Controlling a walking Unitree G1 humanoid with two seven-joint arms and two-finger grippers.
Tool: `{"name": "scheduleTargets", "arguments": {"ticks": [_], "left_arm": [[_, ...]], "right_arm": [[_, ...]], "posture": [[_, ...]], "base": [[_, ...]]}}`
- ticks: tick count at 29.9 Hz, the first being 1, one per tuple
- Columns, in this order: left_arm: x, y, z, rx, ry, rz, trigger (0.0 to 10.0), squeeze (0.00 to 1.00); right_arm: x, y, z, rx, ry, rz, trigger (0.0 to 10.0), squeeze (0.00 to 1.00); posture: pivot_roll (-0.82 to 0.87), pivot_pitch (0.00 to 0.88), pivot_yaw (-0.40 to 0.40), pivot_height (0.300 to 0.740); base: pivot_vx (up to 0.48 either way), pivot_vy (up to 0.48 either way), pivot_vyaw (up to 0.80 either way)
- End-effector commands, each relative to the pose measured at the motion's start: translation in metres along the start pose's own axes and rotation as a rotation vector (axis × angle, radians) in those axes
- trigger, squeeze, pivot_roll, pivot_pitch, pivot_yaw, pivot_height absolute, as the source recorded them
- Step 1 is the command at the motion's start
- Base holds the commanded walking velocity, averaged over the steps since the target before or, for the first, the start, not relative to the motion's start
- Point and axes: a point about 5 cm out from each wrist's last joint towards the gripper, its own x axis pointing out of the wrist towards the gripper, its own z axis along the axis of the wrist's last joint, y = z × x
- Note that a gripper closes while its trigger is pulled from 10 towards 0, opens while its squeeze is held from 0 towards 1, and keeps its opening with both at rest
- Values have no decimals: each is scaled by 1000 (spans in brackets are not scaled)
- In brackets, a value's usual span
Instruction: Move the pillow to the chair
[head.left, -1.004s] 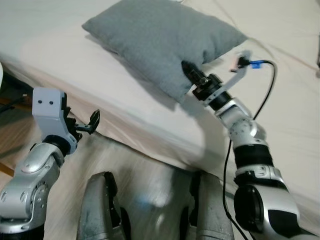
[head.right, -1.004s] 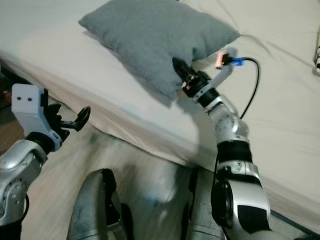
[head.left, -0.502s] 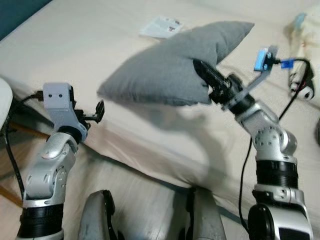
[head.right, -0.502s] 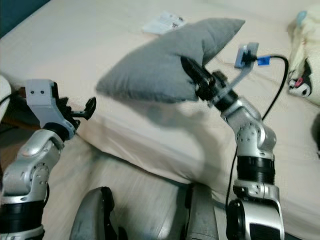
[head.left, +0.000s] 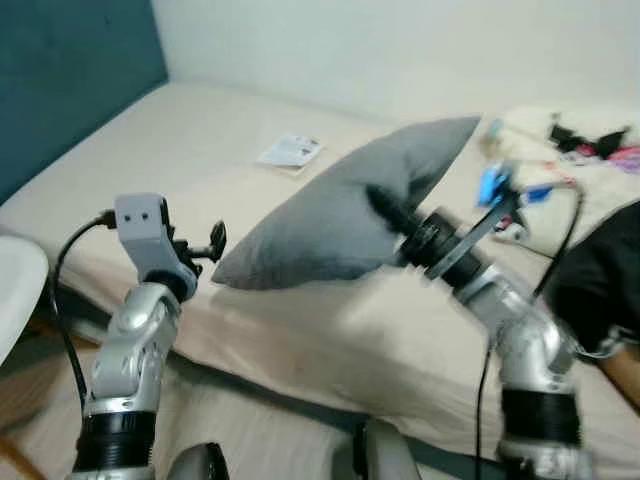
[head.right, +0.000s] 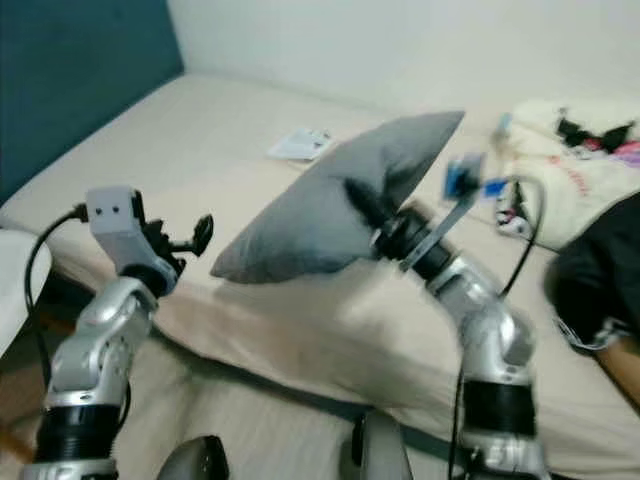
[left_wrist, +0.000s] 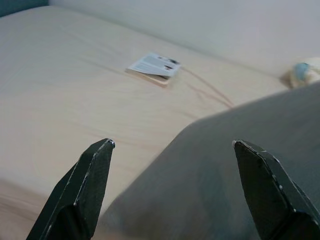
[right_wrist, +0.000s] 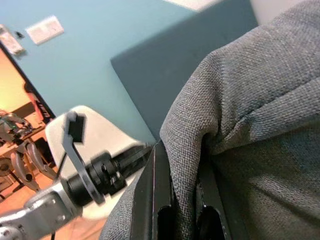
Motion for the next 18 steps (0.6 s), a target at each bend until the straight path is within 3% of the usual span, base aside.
{"name": "scheduleTargets", "arguments": {"ticks": [1,5,10,14,18], "left_arm": [[-3,0,-11,-4,27,1,10000,0],[-12,-10,-30,-21,75,-36,10000,0],[-21,-18,-38,-16,88,-62,10000,0],[-22,-18,-39,-12,86,-62,10000,0],[-21,-12,-42,9,84,-31,10000,0]], "right_arm": [[4,7,13,-40,-46,26,0,0],[2,6,10,-20,-48,7,0,0],[3,9,8,-4,-55,8,0,0],[3,11,6,2,-54,9,0,0],[-2,11,-14,41,-14,-10,0,0]], "posture": [[-29,0,-22,601],[-33,0,-19,616],[-29,0,-25,631],[-25,0,-29,636],[-27,0,-27,651]], "base": [[0,0,0],[0,0,0],[0,0,0],[0,0,0],[0,0,0]]}}
